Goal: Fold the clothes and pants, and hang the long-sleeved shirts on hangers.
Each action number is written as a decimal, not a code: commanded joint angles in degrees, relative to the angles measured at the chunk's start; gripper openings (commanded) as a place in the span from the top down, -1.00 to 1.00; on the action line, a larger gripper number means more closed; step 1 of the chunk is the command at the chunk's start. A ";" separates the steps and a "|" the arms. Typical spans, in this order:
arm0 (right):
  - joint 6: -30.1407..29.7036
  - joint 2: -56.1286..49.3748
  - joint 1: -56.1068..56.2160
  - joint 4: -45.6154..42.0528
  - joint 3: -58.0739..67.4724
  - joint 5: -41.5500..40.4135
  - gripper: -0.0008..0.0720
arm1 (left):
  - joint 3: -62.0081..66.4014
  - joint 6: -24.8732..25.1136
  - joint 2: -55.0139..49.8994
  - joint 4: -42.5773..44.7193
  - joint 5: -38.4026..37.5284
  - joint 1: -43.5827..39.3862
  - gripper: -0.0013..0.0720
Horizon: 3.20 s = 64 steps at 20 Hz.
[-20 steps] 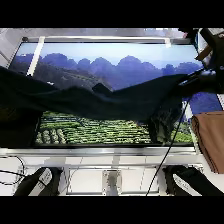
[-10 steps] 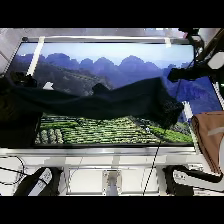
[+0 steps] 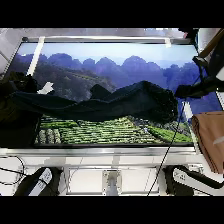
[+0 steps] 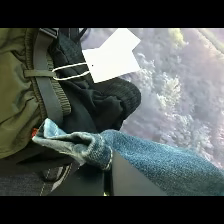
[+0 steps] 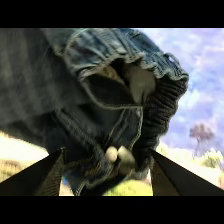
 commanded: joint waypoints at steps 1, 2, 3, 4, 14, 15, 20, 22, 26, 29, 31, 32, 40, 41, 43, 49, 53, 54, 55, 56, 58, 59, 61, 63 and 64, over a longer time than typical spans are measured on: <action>-2.23 0.39 -1.90 7.28 -6.38 -12.55 -0.56 | -0.07 0.00 0.07 0.00 -0.48 -0.04 0.94; -3.45 -1.86 -1.40 10.45 -5.99 -12.50 -0.56 | -0.07 0.00 0.07 0.00 -0.48 -0.04 0.94; -4.28 -4.42 -0.90 14.53 -5.81 -11.93 -0.56 | -0.07 0.00 0.04 0.04 -0.48 -0.04 0.94; -6.45 -6.67 -0.26 18.08 -5.77 -11.96 -0.56 | -0.07 0.00 0.02 0.02 -0.50 -0.04 0.94; -9.05 -12.22 -0.79 22.69 5.35 -26.01 0.84 | 0.17 -3.28 0.44 0.61 7.02 0.92 0.94; -8.98 -12.07 -1.88 22.71 10.54 -25.16 0.84 | 0.33 -6.45 1.16 0.57 10.51 1.64 0.94; -9.55 -11.93 -9.22 21.35 38.38 -2.38 0.84 | 0.83 -9.27 7.56 -0.48 14.62 5.09 0.94; -10.99 -10.40 -12.44 21.14 40.70 7.98 0.84 | 0.76 -8.76 10.71 -0.15 9.57 7.26 0.94; -15.80 0.59 -18.99 19.98 19.50 10.29 0.85 | -9.09 -7.87 17.55 11.02 -3.69 13.44 0.94; -20.02 12.83 -24.61 13.57 -10.16 7.58 0.84 | -25.03 -7.78 24.33 9.46 -2.89 16.20 0.94; -21.05 19.23 -29.05 7.82 -24.85 3.32 0.84 | -33.90 -7.78 27.50 8.33 -2.80 16.22 0.94; -21.05 21.00 -31.36 5.31 -29.20 1.53 0.84 | -37.20 -7.78 28.39 8.33 -2.58 16.22 0.94; -21.07 21.62 -49.37 -3.19 -33.59 -0.09 0.84 | -41.22 -6.49 26.84 8.48 8.00 16.26 0.94; -21.00 21.62 -50.31 -6.27 -33.59 -0.07 0.84 | -41.22 -6.49 26.80 8.50 8.48 16.26 0.94; -20.96 21.59 -50.99 -9.51 -33.64 -0.46 0.84 | -41.24 -6.47 26.23 8.50 8.83 16.26 0.94; -17.70 21.57 -50.99 -10.14 -34.29 3.21 -0.29 | -40.70 -6.47 22.29 8.26 8.72 16.24 -0.53; -9.84 21.73 -50.93 -4.94 -24.83 1.51 -0.56 | -29.86 -0.20 22.29 -6.49 10.49 15.21 -0.91; -9.09 21.73 -50.93 1.64 -20.87 -0.33 -0.56 | -26.69 6.05 21.62 -15.82 12.41 13.79 -0.90; -9.11 21.70 -50.84 10.01 -17.75 -2.19 -0.56 | -23.43 11.76 19.43 -24.50 12.66 11.32 -0.81; -9.38 21.68 -50.01 17.92 -15.41 -3.96 -0.56 | -20.61 13.49 15.93 -29.18 11.69 8.02 -0.56; -10.56 21.66 -44.72 25.49 -12.61 -8.09 -0.56 | -15.78 13.92 5.25 -30.49 10.27 -2.14 -0.55; -10.56 21.62 -41.16 25.44 -12.24 -9.53 -0.56 | -13.49 13.92 -1.36 -30.49 10.36 -8.26 -0.55; -10.56 20.94 -33.70 24.76 -12.22 -10.14 -0.56 | -7.85 13.73 -14.97 -30.56 10.38 -18.62 -0.57; -10.54 19.78 -27.30 23.06 -12.22 -10.10 -0.56 | -1.05 12.09 -27.58 -30.67 10.36 -25.62 -0.76; -10.54 19.10 -24.74 22.32 -12.22 -9.99 -0.56 | 2.73 10.91 -33.68 -31.30 10.32 -27.93 -0.83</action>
